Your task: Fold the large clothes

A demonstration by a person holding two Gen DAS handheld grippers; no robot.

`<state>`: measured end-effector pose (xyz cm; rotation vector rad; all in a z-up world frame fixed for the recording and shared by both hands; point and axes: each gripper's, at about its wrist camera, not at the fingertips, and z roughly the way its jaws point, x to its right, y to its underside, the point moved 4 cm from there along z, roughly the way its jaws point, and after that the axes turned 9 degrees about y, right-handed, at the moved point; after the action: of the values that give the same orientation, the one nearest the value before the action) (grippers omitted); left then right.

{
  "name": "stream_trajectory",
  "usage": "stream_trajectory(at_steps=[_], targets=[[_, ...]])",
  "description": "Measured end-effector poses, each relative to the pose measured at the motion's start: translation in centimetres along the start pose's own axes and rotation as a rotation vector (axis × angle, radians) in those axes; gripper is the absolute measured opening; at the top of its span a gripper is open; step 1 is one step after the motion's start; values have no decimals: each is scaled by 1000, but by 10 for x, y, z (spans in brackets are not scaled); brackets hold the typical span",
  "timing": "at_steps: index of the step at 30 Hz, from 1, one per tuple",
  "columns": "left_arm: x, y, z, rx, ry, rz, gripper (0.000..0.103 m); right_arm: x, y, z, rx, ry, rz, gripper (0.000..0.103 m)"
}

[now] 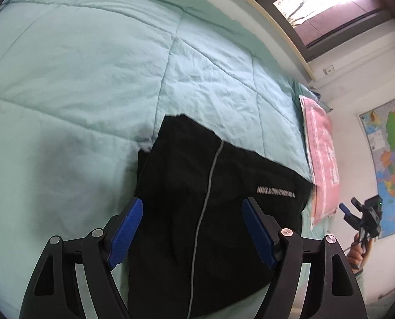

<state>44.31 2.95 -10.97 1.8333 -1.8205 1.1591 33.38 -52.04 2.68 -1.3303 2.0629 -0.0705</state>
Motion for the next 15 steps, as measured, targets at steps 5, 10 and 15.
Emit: stream_trajectory(at_steps=[5,10,15], targets=[[-3,-18,28,-22,-90,30,78,-4,-4,55,-31,239,-189,72],[-20,-33,64,-92,-179,44,78,5,-11,125,-93,344,-313,72],[-43,-38,86,-132,-177,-17,78,24,-25,179,-152,336,-314,72]])
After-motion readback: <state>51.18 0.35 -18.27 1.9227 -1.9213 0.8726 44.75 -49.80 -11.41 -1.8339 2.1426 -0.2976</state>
